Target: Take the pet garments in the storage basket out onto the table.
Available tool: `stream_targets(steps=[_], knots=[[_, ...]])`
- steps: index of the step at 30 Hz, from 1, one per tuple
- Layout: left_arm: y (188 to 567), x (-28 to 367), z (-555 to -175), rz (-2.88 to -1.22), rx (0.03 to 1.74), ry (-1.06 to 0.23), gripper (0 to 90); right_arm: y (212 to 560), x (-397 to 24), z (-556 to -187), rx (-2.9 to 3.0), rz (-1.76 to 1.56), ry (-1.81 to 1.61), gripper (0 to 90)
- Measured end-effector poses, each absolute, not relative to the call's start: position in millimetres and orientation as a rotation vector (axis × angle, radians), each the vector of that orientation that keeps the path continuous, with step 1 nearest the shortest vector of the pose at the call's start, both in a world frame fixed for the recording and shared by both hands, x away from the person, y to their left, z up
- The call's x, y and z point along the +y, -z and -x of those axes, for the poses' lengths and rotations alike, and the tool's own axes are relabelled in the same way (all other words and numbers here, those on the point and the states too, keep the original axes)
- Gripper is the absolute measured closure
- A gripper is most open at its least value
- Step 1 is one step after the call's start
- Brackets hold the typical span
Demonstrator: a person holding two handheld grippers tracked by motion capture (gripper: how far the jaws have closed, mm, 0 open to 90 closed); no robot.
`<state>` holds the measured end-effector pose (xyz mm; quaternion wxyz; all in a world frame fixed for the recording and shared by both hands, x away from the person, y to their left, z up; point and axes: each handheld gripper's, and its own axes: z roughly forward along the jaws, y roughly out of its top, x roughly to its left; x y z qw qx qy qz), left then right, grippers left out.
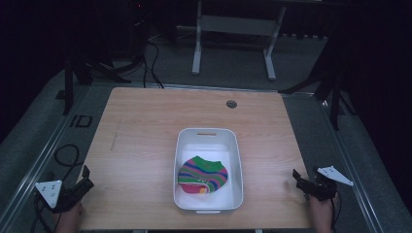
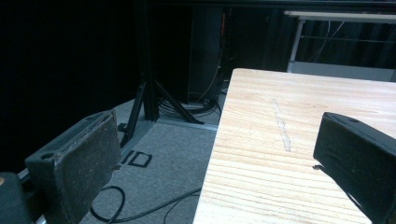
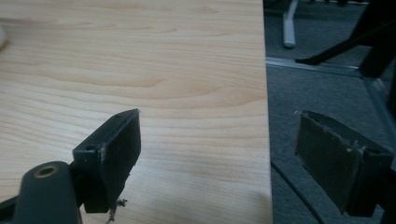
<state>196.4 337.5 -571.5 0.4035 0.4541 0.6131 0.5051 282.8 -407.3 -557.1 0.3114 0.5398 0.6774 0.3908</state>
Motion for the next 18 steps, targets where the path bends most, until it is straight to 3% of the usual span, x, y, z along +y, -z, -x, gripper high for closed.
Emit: stream_targets(steps=[18], knots=[[571,338,-197,-1.148,1.556,-1.275,1.1,558,-420,-286,1.843,-1.546,-1.153,13.6]])
